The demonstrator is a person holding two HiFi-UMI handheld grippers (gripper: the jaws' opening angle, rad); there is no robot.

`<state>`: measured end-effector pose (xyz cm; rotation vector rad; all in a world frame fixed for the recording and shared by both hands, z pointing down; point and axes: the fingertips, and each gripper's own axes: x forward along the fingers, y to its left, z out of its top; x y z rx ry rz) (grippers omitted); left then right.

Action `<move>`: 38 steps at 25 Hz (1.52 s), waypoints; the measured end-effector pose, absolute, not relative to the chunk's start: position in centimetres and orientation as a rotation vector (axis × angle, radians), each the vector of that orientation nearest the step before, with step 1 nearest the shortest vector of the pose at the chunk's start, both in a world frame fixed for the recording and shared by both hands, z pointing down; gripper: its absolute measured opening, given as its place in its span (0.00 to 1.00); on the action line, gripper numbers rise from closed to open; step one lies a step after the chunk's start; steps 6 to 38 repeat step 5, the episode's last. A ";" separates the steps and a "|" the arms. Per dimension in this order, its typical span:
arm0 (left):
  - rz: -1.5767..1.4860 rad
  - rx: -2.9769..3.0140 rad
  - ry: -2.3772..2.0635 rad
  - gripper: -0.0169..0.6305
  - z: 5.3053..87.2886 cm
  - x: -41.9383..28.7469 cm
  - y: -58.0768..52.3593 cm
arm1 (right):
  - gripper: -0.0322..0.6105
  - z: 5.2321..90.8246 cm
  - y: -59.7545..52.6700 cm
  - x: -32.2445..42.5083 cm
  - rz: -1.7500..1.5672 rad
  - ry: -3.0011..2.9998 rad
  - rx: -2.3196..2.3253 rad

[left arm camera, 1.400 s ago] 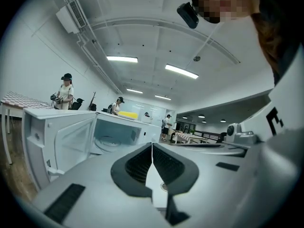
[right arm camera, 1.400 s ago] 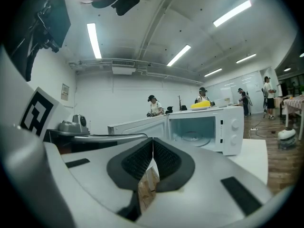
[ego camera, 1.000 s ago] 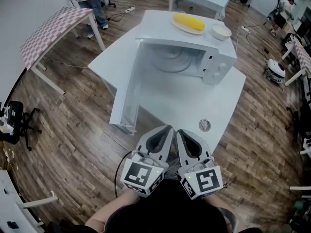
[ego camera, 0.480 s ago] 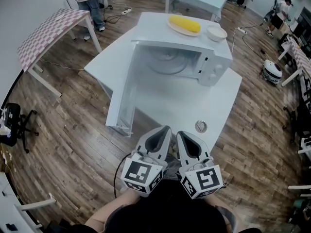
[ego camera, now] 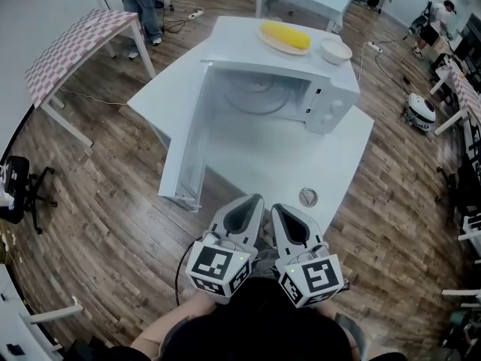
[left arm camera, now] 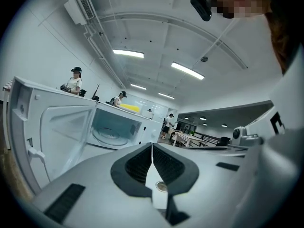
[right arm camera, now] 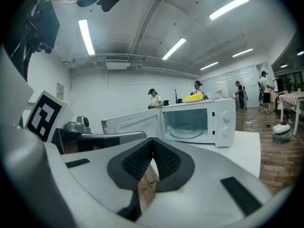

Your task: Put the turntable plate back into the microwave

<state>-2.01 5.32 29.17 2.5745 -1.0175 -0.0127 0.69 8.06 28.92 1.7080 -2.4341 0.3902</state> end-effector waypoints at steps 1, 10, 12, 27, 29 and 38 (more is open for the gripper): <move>-0.012 2.574 -1.020 0.05 29.2 -2.0 5.3 | 0.08 29.0 8.1 0.8 0.392 -2.433 1.708; -0.013 2.575 -1.023 0.05 29.4 -1.9 5.0 | 0.08 29.1 7.9 0.8 0.397 -2.433 1.696; -0.013 2.575 -1.023 0.05 29.4 -1.9 5.0 | 0.08 29.1 7.9 0.8 0.397 -2.433 1.696; -0.013 2.575 -1.023 0.05 29.4 -1.9 5.0 | 0.08 29.1 7.9 0.8 0.397 -2.433 1.696; -0.013 2.575 -1.023 0.05 29.4 -1.9 5.0 | 0.08 29.1 7.9 0.8 0.397 -2.433 1.696; -0.013 2.575 -1.023 0.05 29.4 -1.9 5.0 | 0.08 29.1 7.9 0.8 0.397 -2.433 1.696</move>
